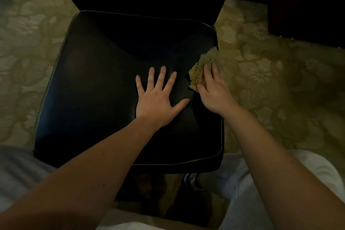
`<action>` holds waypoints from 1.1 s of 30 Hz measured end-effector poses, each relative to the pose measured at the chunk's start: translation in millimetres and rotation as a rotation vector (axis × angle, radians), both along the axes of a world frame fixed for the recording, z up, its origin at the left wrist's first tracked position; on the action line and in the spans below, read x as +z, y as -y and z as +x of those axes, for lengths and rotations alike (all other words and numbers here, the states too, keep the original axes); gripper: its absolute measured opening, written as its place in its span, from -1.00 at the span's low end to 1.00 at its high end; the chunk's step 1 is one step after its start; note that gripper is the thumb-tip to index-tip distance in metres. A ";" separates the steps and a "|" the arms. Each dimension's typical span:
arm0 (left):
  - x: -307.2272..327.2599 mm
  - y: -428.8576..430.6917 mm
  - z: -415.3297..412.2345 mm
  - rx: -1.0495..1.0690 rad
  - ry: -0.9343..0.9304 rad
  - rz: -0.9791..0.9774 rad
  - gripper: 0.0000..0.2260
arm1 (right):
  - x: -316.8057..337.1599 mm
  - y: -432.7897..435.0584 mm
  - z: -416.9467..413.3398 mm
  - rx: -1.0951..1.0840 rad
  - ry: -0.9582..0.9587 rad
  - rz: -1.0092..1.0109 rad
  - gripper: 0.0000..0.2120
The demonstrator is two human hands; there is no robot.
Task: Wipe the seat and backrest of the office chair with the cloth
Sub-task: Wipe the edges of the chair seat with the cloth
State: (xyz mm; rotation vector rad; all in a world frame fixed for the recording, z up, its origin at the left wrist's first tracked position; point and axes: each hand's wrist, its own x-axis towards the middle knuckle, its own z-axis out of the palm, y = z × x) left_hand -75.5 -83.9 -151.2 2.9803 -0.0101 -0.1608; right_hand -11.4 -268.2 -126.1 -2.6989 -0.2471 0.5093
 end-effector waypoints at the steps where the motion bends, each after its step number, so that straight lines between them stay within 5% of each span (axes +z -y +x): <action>1: 0.2 -0.1 0.2 0.001 -0.002 0.002 -0.20 | -0.3 -0.1 0.1 0.001 0.008 0.000 -0.36; 33: 0.9 -0.6 -1.2 -0.003 -0.017 0.051 -0.20 | -7.0 12.0 -30.7 0.038 0.040 0.006 -0.35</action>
